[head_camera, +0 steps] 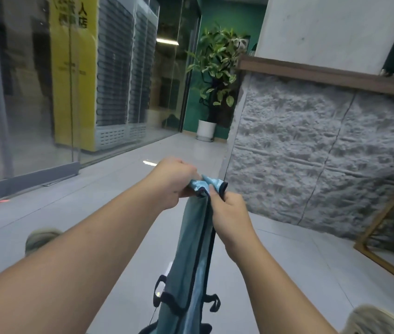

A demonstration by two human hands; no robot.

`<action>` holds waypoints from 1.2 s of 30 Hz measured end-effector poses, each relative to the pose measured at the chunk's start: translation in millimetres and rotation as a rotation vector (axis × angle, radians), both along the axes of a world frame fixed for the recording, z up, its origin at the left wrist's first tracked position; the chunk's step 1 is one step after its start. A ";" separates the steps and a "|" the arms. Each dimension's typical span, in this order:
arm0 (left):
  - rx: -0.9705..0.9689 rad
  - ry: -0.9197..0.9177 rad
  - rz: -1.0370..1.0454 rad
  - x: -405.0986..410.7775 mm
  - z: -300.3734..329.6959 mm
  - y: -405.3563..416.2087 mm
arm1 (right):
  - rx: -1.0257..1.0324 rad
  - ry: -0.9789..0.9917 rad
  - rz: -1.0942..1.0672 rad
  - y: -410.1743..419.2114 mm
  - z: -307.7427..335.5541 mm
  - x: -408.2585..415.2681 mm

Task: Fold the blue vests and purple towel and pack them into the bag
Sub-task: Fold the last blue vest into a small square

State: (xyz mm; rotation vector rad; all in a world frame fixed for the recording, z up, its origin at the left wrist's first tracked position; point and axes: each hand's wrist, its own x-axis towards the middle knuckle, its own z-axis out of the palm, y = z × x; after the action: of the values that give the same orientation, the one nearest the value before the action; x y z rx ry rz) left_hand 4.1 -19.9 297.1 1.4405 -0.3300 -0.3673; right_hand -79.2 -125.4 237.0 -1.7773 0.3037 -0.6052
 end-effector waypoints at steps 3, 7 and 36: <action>-0.043 0.022 -0.039 -10.5 2.6 -1.4 | 0.030 -0.019 0.134 1.1 3.1 -6.9; -0.136 0.044 -0.070 -14.3 2.8 -4.2 | -0.096 -0.001 0.168 -7.6 2.5 -9.0; 0.153 0.166 -0.678 70.1 -123.0 41.6 | 0.127 0.070 -0.097 -79.8 18.5 6.8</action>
State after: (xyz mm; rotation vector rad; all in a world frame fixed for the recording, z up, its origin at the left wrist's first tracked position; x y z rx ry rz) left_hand 74.2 21.7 174.2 1.4046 -0.6655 -1.0735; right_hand -72.4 -205.2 255.5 -1.6712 0.4694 -0.5804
